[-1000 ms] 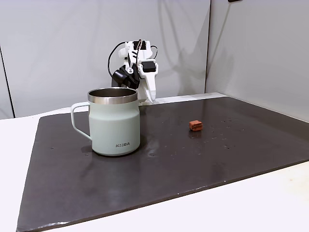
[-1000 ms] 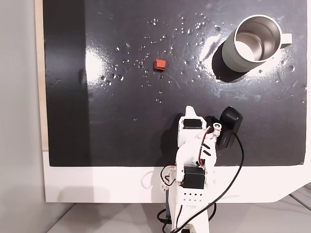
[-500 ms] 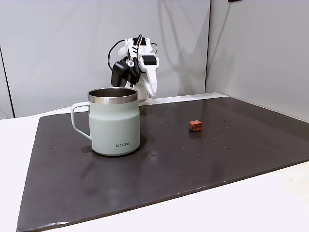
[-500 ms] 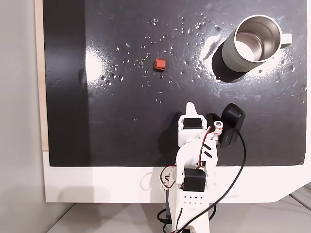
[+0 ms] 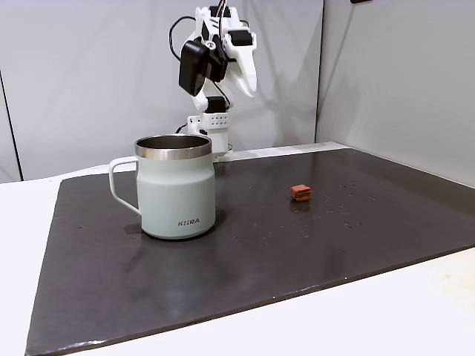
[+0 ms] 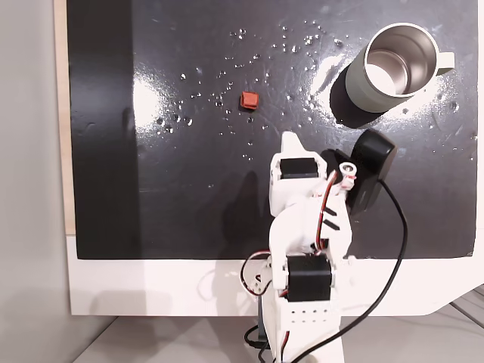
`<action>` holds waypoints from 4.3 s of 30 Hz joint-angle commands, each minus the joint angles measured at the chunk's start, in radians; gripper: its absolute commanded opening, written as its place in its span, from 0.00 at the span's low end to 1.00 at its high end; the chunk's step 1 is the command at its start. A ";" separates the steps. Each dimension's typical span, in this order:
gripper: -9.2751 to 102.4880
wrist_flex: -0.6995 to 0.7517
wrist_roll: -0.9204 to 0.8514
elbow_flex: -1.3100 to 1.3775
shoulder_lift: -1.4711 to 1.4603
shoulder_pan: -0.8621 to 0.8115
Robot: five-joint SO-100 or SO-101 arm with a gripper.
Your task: Grasp a cube and put it in the cup.
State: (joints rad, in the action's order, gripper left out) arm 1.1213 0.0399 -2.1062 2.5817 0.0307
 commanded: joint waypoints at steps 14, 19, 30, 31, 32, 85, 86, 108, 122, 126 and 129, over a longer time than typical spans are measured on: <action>0.08 0.183 0.279 0.494 -0.549 0.098; 0.08 0.230 0.331 0.632 -0.712 0.121; 0.08 0.314 0.385 0.871 -1.017 0.158; 0.08 0.319 0.388 0.884 -1.032 0.161; 0.08 0.321 0.390 0.896 -1.046 0.166; 0.40 0.440 0.353 1.173 -1.532 0.133; 0.40 0.437 0.350 1.177 -1.542 0.133; 0.28 0.468 0.334 1.325 -1.707 0.140; 0.10 0.482 0.351 1.325 -1.695 0.150; 0.09 0.488 0.356 1.325 -1.675 0.152; 0.09 0.494 0.356 1.325 -1.643 0.155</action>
State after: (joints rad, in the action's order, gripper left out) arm 1.5969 0.3866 -0.8330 0.8636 0.1733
